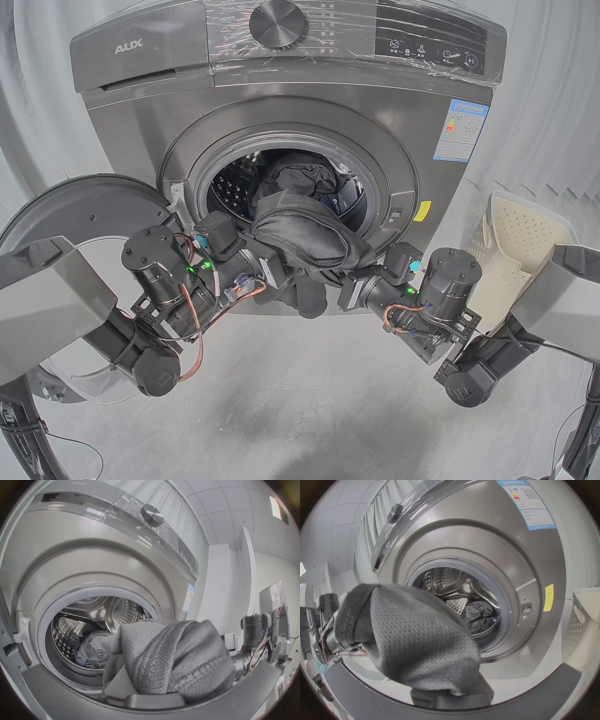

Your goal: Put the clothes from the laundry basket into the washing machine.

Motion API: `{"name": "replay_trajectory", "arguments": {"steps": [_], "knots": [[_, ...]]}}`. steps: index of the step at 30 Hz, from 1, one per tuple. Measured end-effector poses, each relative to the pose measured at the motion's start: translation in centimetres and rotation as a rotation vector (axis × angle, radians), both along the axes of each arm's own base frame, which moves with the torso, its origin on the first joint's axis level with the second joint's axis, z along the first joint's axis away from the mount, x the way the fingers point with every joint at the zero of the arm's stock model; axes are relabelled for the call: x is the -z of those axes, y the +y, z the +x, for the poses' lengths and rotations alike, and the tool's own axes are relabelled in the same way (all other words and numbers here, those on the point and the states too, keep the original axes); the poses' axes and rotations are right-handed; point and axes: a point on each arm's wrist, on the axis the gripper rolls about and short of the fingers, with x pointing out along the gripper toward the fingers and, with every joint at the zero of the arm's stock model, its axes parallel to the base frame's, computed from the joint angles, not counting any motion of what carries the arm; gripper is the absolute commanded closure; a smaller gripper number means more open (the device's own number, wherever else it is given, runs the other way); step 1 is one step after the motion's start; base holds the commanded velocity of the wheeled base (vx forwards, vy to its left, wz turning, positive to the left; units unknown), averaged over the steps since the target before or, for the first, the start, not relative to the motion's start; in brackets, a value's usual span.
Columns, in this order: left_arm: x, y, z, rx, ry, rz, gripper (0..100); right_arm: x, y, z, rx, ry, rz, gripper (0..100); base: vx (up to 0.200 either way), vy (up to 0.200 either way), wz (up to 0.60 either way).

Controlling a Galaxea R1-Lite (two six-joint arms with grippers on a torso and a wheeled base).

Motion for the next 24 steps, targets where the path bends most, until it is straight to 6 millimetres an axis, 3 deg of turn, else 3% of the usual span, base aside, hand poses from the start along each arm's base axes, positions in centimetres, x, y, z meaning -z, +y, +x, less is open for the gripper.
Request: {"name": "replay_trajectory", "arguments": {"steps": [1, 2, 11, 18, 24], "knots": [[-0.2, 0.1, -0.3, 0.002, 0.0, -0.001, 100, 0.1, 0.2, -0.1, -0.008, -0.002, 0.002, 100, 0.0, 0.0, 0.0], [-0.3, 0.1, -0.4, 0.002, 0.0, -0.002, 100, 0.1, 0.3, -0.1, -0.014, -0.005, 0.003, 0, 0.0, 0.0, 0.0], [-1.1, 1.1, -1.6, -0.027, 0.002, -0.011, 100, 0.6, -0.1, -1.9, -0.082, 0.019, -0.038, 0, 0.0, 0.0, 0.0], [-0.5, 2.5, -3.6, -0.056, 0.056, 0.009, 100, 3.3, -3.4, -6.5, -0.173, 0.126, -0.178, 0, 0.0, 0.0, 0.0], [0.2, 3.6, -5.3, -0.067, 0.104, 0.034, 100, 3.8, -5.9, -8.8, -0.186, 0.164, -0.237, 0, 0.0, 0.0, 0.0]]}}
